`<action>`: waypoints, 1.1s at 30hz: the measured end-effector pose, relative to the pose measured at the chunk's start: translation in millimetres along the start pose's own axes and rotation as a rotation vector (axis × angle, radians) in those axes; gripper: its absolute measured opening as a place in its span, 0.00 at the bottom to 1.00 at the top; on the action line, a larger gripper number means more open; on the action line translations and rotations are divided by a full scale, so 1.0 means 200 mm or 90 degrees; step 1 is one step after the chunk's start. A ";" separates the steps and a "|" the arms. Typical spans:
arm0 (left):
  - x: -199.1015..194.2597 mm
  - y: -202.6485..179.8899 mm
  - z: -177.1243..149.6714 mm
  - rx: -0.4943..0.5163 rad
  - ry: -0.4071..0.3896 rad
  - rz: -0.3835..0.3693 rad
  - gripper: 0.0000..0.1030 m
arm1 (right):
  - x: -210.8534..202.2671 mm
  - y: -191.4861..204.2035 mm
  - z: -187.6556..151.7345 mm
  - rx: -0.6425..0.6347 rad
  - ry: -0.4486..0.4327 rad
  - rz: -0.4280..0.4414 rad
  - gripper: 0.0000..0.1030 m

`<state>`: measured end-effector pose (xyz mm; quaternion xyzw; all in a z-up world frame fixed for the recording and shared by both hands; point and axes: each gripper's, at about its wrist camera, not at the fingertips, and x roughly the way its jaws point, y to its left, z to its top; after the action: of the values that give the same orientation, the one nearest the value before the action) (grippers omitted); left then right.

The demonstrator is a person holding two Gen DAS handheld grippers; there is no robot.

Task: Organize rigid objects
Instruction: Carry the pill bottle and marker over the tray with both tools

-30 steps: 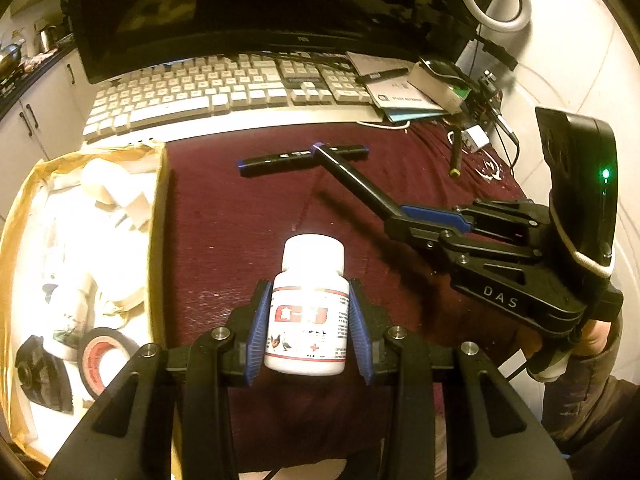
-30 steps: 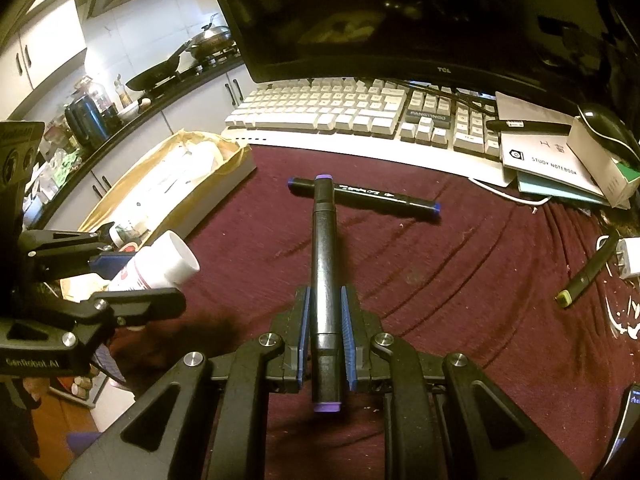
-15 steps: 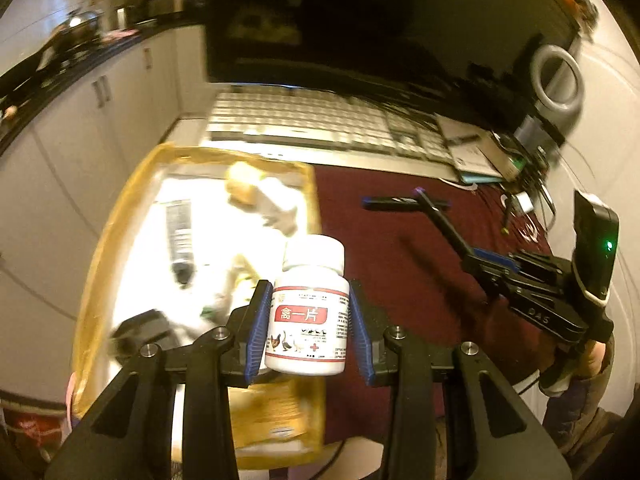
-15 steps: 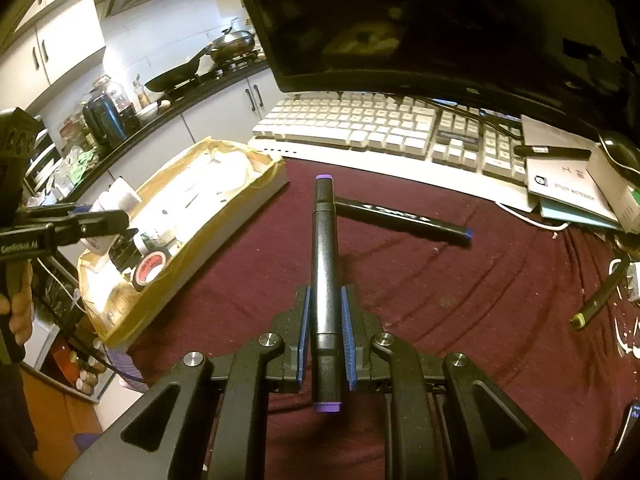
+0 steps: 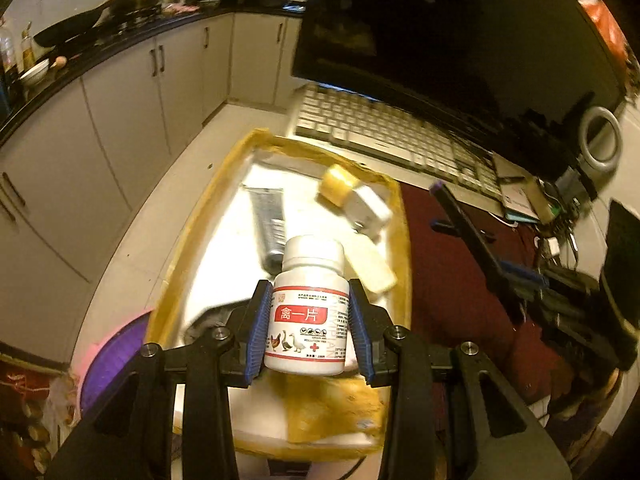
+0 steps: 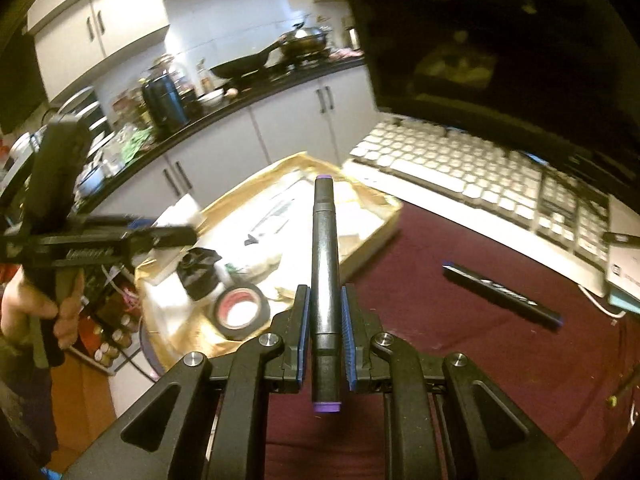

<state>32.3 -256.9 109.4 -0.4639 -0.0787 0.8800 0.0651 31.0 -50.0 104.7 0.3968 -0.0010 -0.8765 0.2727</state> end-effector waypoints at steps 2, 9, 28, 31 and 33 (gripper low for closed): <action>0.03 0.02 0.03 -0.005 0.012 0.010 0.34 | 0.05 0.01 0.02 0.001 0.016 0.013 0.13; 0.25 0.12 0.14 -0.019 0.076 0.047 0.34 | 0.22 0.04 0.13 0.021 0.060 0.048 0.13; 0.38 0.19 0.10 0.003 0.093 0.090 0.34 | 0.57 0.08 0.33 0.054 0.114 0.062 0.13; 0.39 0.19 0.11 0.005 0.091 0.091 0.34 | 0.61 0.08 0.34 0.058 0.119 0.062 0.13; 0.39 0.18 0.11 0.009 0.090 0.093 0.34 | 0.64 0.08 0.35 0.060 0.124 0.060 0.13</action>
<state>-30.7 -279.6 50.7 -0.5292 -0.0340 0.8478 0.0094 -79.9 -139.8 66.8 0.4922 -0.0340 -0.8189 0.2932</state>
